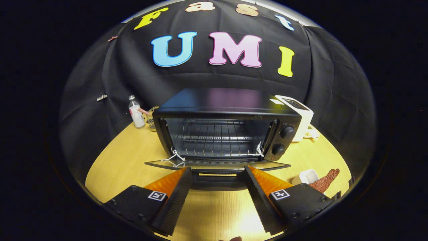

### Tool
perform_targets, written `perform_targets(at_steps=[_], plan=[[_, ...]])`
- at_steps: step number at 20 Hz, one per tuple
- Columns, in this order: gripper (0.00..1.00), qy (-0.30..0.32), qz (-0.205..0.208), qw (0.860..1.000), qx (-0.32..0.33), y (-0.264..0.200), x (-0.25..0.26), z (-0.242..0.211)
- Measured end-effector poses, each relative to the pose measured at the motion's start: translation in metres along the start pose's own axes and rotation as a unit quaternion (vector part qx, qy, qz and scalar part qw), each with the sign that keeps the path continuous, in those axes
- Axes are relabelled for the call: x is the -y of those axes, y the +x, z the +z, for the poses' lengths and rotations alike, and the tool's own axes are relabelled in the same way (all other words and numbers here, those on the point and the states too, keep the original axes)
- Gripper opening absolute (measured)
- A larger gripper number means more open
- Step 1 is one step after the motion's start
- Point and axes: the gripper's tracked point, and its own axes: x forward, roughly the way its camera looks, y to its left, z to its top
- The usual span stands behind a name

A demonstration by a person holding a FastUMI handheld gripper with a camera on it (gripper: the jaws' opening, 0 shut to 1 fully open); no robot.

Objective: Open the toaster oven, put the food inside, and close the toaster oven door.

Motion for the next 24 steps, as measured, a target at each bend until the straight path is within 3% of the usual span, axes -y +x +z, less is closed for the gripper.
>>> perform_targets(at_steps=[14, 20, 24], plan=[[0.97, -0.006, 0.018, 0.993, -0.12, 0.005, -0.001, -0.087], [0.98, -0.024, 0.035, 0.99, -0.137, -0.001, -0.001, -0.098], [0.98, -0.007, 0.049, 0.992, -0.115, -0.016, 0.006, -0.078]])
